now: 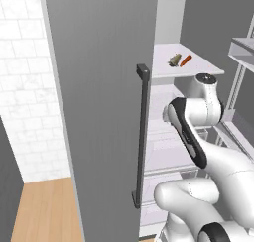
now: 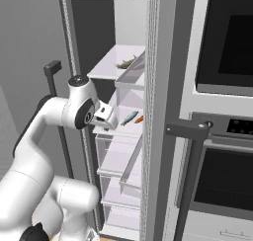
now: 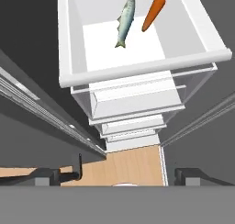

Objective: Place one carrot and one fish in each tupperware on the nearby counter, to pack two identical lunches.

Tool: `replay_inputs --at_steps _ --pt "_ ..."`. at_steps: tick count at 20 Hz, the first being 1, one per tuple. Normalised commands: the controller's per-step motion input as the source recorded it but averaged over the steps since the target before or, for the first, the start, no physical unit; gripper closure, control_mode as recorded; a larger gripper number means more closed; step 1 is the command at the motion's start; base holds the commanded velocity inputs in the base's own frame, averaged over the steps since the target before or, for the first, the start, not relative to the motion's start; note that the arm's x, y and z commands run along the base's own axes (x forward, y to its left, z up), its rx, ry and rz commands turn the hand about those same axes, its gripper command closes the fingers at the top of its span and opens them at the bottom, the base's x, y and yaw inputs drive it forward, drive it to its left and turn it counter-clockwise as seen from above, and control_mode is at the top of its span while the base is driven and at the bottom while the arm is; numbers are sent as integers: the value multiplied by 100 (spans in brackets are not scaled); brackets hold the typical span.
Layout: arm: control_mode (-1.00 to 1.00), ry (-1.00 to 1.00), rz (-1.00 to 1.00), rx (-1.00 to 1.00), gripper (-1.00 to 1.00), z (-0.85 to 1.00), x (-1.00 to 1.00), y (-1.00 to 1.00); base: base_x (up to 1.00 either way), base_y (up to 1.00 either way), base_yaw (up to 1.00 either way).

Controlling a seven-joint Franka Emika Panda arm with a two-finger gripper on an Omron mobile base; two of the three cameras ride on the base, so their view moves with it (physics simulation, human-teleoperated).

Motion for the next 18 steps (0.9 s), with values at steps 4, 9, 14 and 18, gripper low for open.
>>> replay_inputs --at_steps 4,9,14,18 --pt "-100 -7 0 -4 -100 -36 32 -2 0 0 0" --pt "-100 -3 0 0 -100 -7 43 -23 0 0 0" --pt "-100 0 0 0 -100 0 39 -17 0 0 0" --pt "-100 0 2 1 -100 0 43 -16 0 0 0"
